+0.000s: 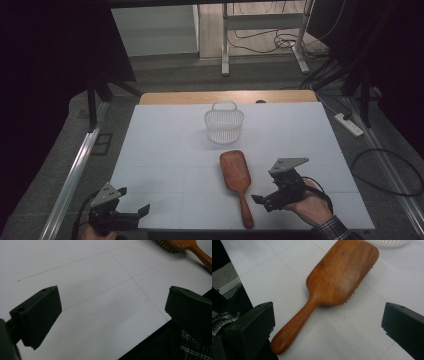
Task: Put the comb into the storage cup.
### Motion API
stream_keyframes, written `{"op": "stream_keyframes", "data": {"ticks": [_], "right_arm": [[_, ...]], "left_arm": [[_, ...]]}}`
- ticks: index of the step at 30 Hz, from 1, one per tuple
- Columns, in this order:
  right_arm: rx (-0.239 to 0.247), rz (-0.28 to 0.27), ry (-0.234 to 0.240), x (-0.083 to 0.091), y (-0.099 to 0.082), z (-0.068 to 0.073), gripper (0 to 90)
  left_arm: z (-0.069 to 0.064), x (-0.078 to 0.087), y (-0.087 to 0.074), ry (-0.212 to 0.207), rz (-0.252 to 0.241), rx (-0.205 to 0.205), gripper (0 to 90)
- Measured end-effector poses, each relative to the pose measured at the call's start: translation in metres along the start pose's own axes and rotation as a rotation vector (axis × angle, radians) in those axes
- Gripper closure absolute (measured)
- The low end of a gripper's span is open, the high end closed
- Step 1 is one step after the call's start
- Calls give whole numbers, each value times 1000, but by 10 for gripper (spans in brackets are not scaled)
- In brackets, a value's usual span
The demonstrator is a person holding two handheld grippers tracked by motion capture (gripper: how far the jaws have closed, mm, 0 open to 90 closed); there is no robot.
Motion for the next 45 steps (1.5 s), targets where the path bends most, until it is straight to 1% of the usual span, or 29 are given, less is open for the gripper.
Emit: {"op": "stream_keyframes", "data": {"ticks": [2,5,10,13,15,17,19,22,25,26,31,32,34,35,40,45], "right_arm": [[0,-1,4,-2,2,2,0],[-1,-1,8,-4,5,4,0],[4,16,21,-9,7,9,0],[11,30,24,-13,8,11,0],[10,46,22,-17,8,13,0],[20,50,20,-19,8,15,0],[32,69,15,-22,8,16,0],[40,88,5,-27,7,18,0],[46,102,-1,-30,8,20,0],[47,115,-6,-32,8,22,0],[60,142,-2,-39,10,28,0],[63,156,-1,-41,10,31,0],[67,159,-3,-42,10,32,0],[74,169,-6,-46,10,34,0],[88,191,-5,-52,9,37,0],[104,214,-18,-59,7,40,0]], "left_arm": [[-1,0,0,-10,1,-6,16],[-1,-1,0,-8,9,-9,18],[-2,-2,-1,-7,22,-15,17],[-1,-2,-1,-8,16,-10,17],[-1,-1,-1,-12,10,-3,17],[0,-1,-1,-16,3,7,16],[0,-1,0,-19,-2,11,16],[0,-1,0,-19,0,8,15],[-1,-1,0,-20,2,-5,16],[-1,0,0,-19,2,-7,16],[-1,0,0,-20,-2,-1,16],[-1,0,0,-22,-3,-1,16],[-1,0,0,-22,-3,-2,16],[-1,0,0,-22,-2,-2,16],[-1,0,0,-23,-2,-3,17],[-1,0,0,-24,-2,-3,18]]}}
Point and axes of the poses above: each handheld gripper's, and its own axes: x roughly backward along the jaws, y roughly out of its top, z roughly to its left, the point moved 10 cm from there along -x, roughly forward along the jaws, and after that the axes turned 15 degrees about -x, right-handed, at the moved point
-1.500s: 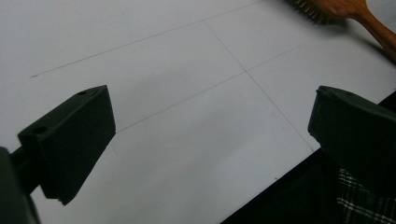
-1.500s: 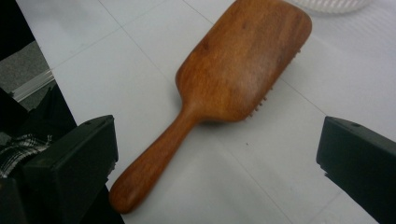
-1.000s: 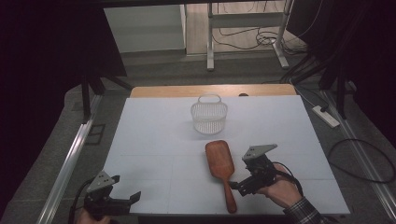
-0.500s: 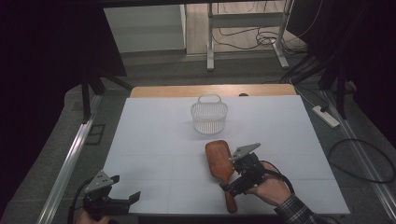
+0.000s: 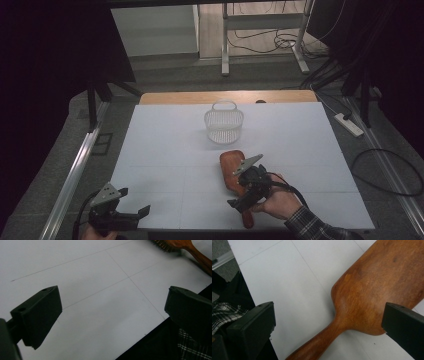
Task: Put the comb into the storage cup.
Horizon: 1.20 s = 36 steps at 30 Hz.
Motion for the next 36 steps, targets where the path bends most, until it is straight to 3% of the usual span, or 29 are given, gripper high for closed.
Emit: {"op": "stream_keyframes", "data": {"ticks": [2,5,11,12,14,17,19,36], "right_arm": [[0,7,-5,-2,0,0,10],[8,9,3,-2,0,1,103],[28,25,37,-2,0,1,455],[27,30,46,-2,0,2,549],[28,33,49,-2,0,2,591],[34,48,66,-5,0,2,795],[46,49,74,-6,0,2,886],[70,103,53,-28,-20,-2,896]], "left_arm": [[0,0,0,0,1,-1,19],[0,0,0,1,1,-1,20],[0,0,0,0,2,-1,22],[0,0,0,0,3,-2,22],[0,0,0,0,3,-3,22],[0,0,0,-1,2,-1,23],[0,0,0,-1,2,-1,23],[0,0,0,0,3,1,25]]}}
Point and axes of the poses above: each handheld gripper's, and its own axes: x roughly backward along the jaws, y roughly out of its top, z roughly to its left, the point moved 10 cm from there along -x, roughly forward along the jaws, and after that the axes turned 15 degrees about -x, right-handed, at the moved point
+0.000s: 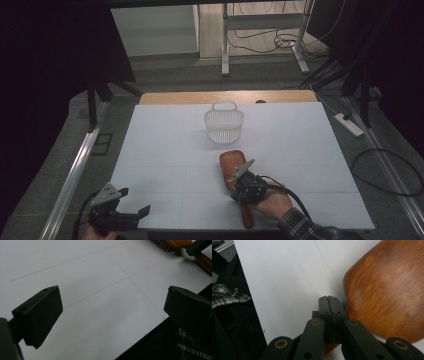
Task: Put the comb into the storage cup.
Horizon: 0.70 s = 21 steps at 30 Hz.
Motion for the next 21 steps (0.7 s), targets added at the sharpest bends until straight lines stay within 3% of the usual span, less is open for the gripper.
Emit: {"op": "stream_keyframes", "data": {"ticks": [9,21], "right_arm": [[4,29,-14,-4,-8,-1,896],[-39,17,-11,6,-16,-18,896]], "left_arm": [[0,0,0,0,1,1,26],[0,0,0,1,2,4,27]]}}
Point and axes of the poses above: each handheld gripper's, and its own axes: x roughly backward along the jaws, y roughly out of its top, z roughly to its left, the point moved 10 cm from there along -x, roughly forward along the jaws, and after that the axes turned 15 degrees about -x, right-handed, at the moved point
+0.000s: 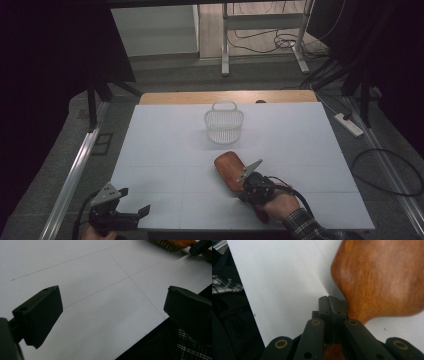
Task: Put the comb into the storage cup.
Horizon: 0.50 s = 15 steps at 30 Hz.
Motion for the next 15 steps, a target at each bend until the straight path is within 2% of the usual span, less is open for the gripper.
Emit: {"op": "stream_keyframes", "data": {"ticks": [8,15], "right_arm": [[-34,-8,-11,8,-4,-16,897],[-39,0,-28,11,-7,-25,897]], "left_arm": [[0,0,0,1,-2,4,27],[0,0,0,0,-1,4,27]]}}
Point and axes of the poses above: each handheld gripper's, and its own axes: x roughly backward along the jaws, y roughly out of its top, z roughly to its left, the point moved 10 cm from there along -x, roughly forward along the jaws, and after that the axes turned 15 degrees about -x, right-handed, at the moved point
